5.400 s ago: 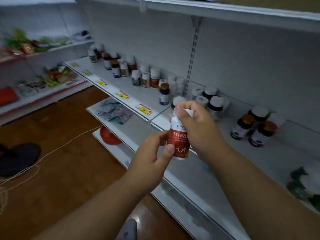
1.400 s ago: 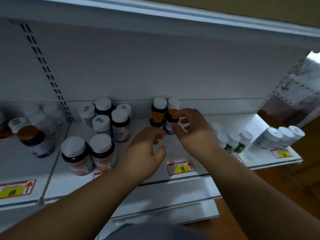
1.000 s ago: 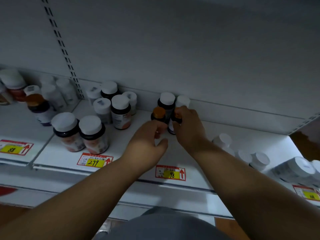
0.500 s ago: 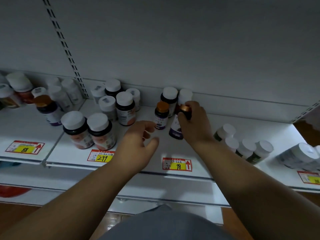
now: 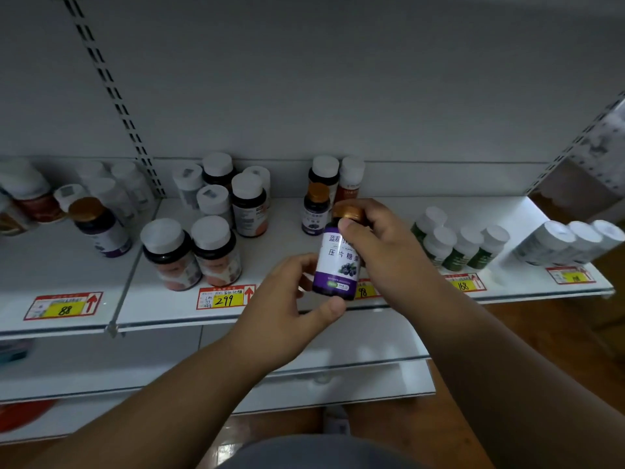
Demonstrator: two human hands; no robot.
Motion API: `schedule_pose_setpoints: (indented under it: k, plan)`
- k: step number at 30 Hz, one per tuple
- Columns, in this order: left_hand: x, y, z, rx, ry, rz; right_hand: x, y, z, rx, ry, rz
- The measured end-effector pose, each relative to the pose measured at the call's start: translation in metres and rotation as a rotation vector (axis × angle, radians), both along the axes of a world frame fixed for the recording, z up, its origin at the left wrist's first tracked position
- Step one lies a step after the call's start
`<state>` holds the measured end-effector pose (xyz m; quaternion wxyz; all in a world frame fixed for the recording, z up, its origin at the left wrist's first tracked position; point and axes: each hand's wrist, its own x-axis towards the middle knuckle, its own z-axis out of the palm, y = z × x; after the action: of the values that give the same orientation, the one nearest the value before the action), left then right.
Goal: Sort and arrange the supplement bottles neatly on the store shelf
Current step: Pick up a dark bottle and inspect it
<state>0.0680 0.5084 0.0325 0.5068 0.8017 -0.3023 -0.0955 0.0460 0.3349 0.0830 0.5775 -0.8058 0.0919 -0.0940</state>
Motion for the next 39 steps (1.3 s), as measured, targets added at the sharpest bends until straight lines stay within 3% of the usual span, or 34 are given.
schedule_pose_setpoints:
  k: [3,9,12,16,29,35,39]
  plan:
    - [0.002,-0.002,-0.003,0.043,-0.045,0.057,0.001,-0.004,-0.002,-0.037,-0.013,-0.006]
    - [0.020,-0.020,-0.018,0.174,-0.092,0.169,0.025,-0.026,-0.031,-0.417,-0.027,-0.010]
    - [0.033,-0.031,-0.029,0.235,-0.106,0.189,0.038,-0.032,-0.047,-0.502,-0.028,0.052]
    - [0.048,-0.040,-0.040,0.352,-0.177,0.205,0.049,-0.035,-0.057,-0.469,0.013,0.113]
    - [0.063,-0.051,-0.052,0.329,-0.273,0.132,0.051,-0.031,-0.067,-0.514,-0.076,0.226]
    - [0.068,-0.039,-0.045,0.367,-0.243,0.139,0.061,-0.028,-0.045,-0.383,0.020,0.025]
    - [0.069,-0.035,-0.034,0.295,-0.289,0.169,0.109,-0.042,-0.031,-0.496,0.019,0.010]
